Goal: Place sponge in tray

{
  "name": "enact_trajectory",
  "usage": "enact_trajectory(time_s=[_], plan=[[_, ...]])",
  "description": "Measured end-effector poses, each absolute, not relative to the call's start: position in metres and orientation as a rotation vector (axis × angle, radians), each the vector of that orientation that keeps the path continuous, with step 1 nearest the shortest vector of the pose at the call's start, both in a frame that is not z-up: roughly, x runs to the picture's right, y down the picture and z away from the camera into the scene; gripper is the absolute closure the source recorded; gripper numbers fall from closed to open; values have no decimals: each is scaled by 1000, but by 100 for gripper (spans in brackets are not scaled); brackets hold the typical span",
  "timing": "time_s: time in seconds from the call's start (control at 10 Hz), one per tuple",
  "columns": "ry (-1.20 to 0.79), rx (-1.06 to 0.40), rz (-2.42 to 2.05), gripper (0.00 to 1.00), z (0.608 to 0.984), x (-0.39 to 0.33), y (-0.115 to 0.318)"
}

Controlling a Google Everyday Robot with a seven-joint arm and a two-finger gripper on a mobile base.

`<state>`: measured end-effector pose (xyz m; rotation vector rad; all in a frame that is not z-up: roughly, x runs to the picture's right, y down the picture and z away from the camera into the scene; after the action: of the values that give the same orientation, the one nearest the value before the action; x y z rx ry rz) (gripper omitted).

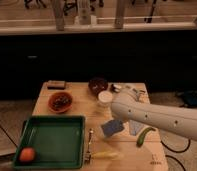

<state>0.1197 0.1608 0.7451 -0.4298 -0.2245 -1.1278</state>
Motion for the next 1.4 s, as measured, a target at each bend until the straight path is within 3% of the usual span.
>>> enact_trajectory(time_s=[1.4], plan=[[-280, -424, -1287, 99, 741, 95, 155]])
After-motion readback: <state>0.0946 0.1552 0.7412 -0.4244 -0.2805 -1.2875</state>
